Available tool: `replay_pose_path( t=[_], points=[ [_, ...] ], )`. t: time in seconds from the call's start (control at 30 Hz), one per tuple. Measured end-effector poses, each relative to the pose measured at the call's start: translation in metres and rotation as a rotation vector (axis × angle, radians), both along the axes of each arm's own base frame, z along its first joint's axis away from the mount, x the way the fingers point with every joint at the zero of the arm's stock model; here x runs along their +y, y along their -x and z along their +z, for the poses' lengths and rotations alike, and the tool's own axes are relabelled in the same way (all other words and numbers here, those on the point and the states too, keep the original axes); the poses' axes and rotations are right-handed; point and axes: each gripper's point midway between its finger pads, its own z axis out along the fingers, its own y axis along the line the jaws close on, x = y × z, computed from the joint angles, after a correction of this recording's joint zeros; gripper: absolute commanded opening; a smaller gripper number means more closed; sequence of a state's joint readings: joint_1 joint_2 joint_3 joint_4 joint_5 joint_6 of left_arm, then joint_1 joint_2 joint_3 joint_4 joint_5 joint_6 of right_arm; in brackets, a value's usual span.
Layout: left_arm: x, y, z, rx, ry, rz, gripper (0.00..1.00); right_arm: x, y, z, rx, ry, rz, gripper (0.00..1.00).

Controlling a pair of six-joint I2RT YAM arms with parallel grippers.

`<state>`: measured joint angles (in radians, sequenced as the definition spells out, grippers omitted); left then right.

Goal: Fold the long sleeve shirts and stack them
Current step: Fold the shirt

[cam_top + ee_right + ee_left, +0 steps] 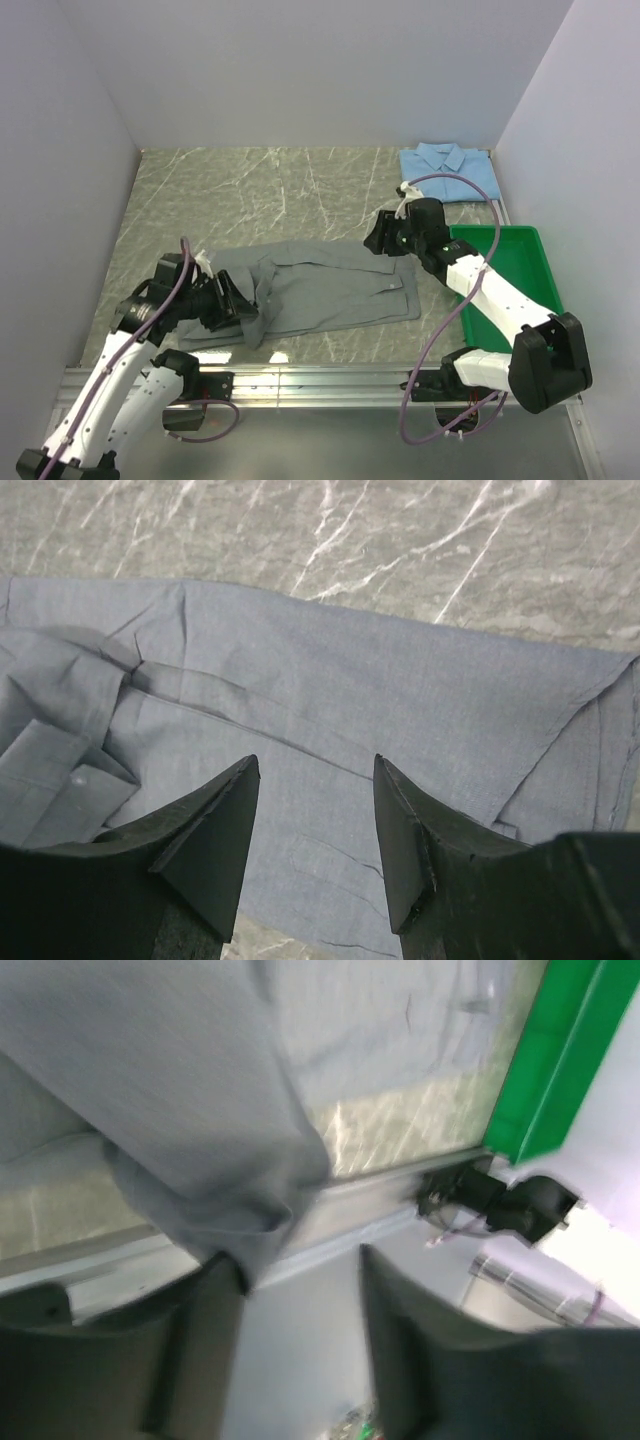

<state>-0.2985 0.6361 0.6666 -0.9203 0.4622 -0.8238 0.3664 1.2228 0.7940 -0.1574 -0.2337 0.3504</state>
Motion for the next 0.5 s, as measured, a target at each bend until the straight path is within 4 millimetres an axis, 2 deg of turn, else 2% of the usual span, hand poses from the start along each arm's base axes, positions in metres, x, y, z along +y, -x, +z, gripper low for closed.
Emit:
replay_pose_path(
  t=[0.07, 0.17, 0.33, 0.43, 0.5],
  points=[
    [0.0, 0.008, 0.003, -0.009, 0.013, -0.02, 0.77, 0.001, 0.002, -0.002, 0.006, 0.001, 0.004, 0.57],
    [-0.002, 0.015, 0.008, -0.027, 0.032, -0.051, 0.9, 0.002, 0.002, -0.004, 0.012, 0.002, 0.009, 0.56],
    [-0.002, 0.005, 0.025, -0.032, 0.002, -0.069, 0.89, 0.003, 0.001, -0.021, 0.07, 0.029, 0.012, 0.56],
    [0.002, -0.014, 0.043, -0.064, -0.055, -0.045, 0.86, 0.002, 0.0, -0.03, 0.102, 0.048, 0.012, 0.56],
    [0.011, -0.034, 0.058, -0.116, -0.119, 0.008, 0.82, 0.001, 0.001, -0.033, 0.115, 0.059, 0.009, 0.56]
  ],
)
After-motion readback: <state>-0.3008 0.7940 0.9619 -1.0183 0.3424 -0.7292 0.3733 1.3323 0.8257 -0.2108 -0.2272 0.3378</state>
